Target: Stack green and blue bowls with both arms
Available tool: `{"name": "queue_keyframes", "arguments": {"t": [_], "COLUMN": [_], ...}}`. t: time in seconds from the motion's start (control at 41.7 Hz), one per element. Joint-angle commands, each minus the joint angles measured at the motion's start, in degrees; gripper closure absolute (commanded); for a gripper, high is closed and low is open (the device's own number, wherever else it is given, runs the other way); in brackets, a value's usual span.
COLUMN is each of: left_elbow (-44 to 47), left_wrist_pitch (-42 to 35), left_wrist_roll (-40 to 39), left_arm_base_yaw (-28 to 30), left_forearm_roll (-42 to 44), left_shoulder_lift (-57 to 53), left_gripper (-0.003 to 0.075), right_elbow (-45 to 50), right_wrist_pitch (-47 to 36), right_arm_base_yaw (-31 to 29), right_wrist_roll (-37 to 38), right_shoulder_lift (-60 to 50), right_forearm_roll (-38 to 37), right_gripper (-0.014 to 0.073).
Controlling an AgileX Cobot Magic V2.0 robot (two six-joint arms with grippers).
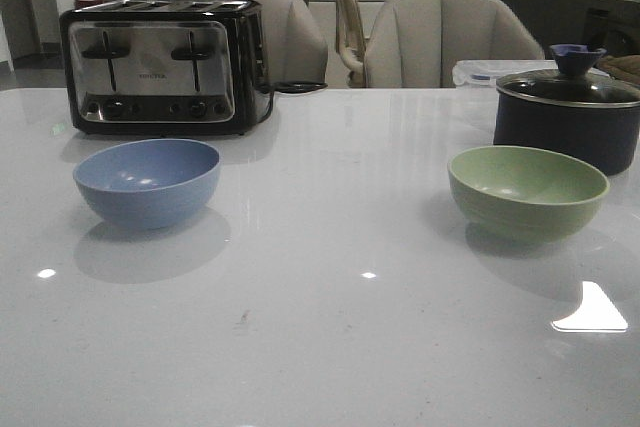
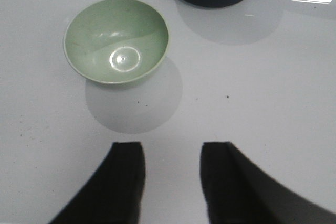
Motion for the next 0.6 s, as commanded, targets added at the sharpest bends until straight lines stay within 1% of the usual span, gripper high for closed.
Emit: {"name": "queue_keyframes", "arguments": {"t": [0.0,0.192,0.576], "left_elbow": [-1.6,-1.6,-1.6], "left_wrist_pitch": [-4.4,-4.7,-4.7], "left_wrist_roll": [0.0,0.0,0.0], "left_arm_base_yaw": [-0.3,-0.3,-0.3], "left_forearm_roll": [0.1,0.1,0.1], "left_shoulder_lift": [0.5,0.5,0.5], "left_gripper": [0.0141,0.0179,0.0282], "right_elbow": [-1.9,-4.2,-17.9], "right_wrist_pitch": [-5.3,-6.5,-6.5], "right_arm_base_yaw": [0.1,0.1,0.1], "right_wrist_roll": [-0.4,-0.4,-0.4], "right_shoulder_lift": [2.8,11.1,34.7], "right_forearm_roll": [0.0,0.4,0.5], "right_gripper": [0.0055,0.0057,0.0057]}}
